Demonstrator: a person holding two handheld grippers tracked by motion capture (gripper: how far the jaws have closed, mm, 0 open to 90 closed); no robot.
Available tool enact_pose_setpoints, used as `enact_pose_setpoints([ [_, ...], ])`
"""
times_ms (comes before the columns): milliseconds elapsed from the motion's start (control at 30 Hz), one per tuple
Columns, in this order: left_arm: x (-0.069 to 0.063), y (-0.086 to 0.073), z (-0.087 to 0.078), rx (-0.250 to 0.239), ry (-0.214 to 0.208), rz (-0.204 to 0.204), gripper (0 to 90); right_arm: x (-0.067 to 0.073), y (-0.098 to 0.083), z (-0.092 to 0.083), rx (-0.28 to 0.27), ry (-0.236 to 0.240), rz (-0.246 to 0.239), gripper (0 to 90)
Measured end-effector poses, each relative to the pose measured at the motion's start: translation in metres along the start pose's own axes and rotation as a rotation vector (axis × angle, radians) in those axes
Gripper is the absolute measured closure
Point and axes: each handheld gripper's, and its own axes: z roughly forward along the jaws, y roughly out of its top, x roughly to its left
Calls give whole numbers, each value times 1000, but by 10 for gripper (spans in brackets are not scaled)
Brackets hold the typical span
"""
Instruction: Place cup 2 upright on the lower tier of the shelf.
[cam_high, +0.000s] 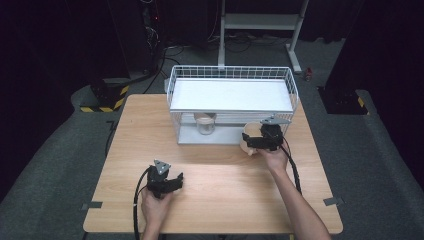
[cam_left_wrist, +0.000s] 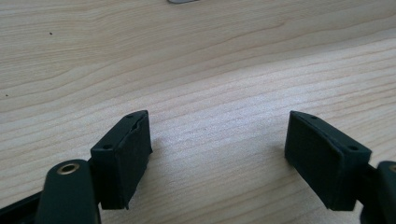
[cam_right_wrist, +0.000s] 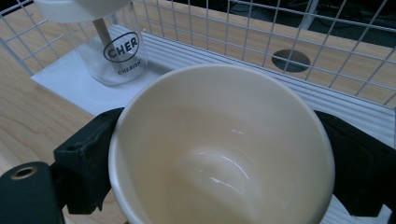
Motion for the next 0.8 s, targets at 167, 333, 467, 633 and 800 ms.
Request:
enact_pose_setpoints([
  [167, 0, 0, 0, 0, 0, 0, 230, -2, -1, 5, -6, -3, 11, 98],
  [333, 0, 0, 0, 0, 0, 0, 230, -2, -2, 9, -23, -6, -4, 98],
  [467, 0, 0, 0, 0, 0, 0, 230, 0, -3, 12, -35, -18, -19, 97],
  [633, 0, 0, 0, 0, 0, 0, 230, -2, -4, 16, -61, -35, -49, 97],
  [800, 0, 0, 0, 0, 1, 1, 230, -5, -4, 19, -83, -40, -53, 97],
])
